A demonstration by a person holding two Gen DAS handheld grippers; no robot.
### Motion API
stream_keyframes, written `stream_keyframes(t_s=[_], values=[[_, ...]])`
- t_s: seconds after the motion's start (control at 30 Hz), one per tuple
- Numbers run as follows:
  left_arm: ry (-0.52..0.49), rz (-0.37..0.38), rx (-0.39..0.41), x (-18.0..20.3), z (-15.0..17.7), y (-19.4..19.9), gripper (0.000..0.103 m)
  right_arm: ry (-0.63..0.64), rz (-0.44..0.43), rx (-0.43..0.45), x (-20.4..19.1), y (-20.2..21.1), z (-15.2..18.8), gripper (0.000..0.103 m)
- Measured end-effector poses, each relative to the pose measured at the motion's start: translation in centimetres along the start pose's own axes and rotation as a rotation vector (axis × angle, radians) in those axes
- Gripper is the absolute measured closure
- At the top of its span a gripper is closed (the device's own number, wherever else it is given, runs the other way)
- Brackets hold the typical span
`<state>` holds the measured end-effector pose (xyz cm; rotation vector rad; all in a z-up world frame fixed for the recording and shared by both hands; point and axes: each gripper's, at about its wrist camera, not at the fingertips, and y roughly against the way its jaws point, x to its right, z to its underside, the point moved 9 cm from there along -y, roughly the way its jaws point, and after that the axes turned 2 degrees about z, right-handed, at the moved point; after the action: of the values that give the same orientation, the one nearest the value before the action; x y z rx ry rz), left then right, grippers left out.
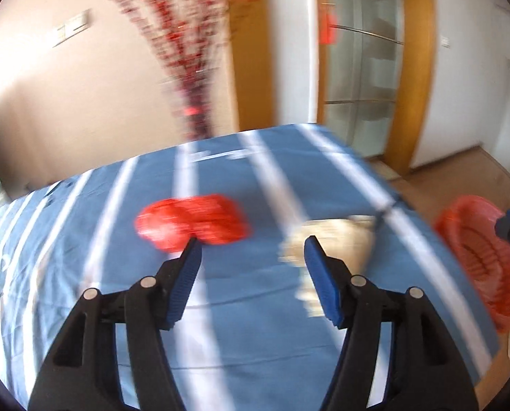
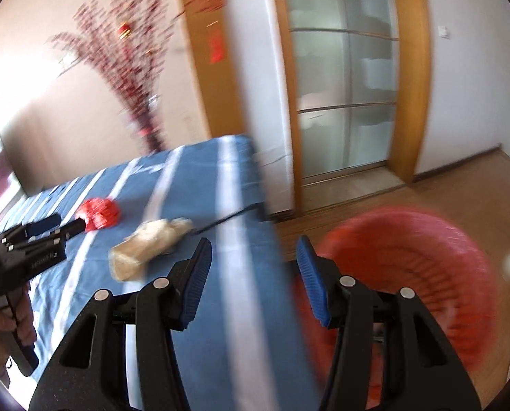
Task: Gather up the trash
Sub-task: 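Grasp the beige cloth with the right gripper while the left gripper grasps the red bag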
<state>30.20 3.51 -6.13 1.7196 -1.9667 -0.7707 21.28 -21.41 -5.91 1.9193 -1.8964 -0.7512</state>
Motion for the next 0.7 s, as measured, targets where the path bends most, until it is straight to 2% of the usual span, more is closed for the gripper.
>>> stream_keyframes(t_s=[0.1, 0.17, 0.27, 0.4, 0.6, 0.63, 0.67, 0.7], values=[[0.049, -0.048, -0.017, -3.9, 0.6, -0.5, 0.040, 0.036, -0.050, -0.042, -4.6, -2.6, 0.3, 0.050], [0.091, -0.082, -0.025, -6.7, 1.1, -0.8, 0.035, 0.045, -0.070, -0.062, -7.0, -4.2, 0.4, 0.050], [0.142, -0.105, -0.030, -9.6, 1.5, -1.1, 0.034, 0.051, -0.090, -0.095, -9.7, -6.3, 0.6, 0.050], [0.178, -0.122, -0.033, -11.9, 1.9, -1.4, 0.034, 0.073, -0.072, -0.144, -12.0, -8.9, 1.2, 0.050], [0.197, -0.124, -0.029, -13.0, 1.6, -2.3, 0.034, 0.103, -0.022, -0.244, -12.6, -12.2, 2.8, 0.051], [0.193, -0.123, -0.029, -12.9, 1.5, -2.4, 0.034, 0.109, -0.014, -0.239, -12.6, -12.1, 2.8, 0.058], [0.191, -0.124, -0.029, -12.9, 1.4, -2.7, 0.034, 0.120, 0.003, -0.239, -12.4, -12.0, 2.8, 0.073], [0.188, -0.123, -0.030, -12.8, 1.3, -2.9, 0.034, 0.130, 0.018, -0.240, -12.1, -12.0, 2.9, 0.076]])
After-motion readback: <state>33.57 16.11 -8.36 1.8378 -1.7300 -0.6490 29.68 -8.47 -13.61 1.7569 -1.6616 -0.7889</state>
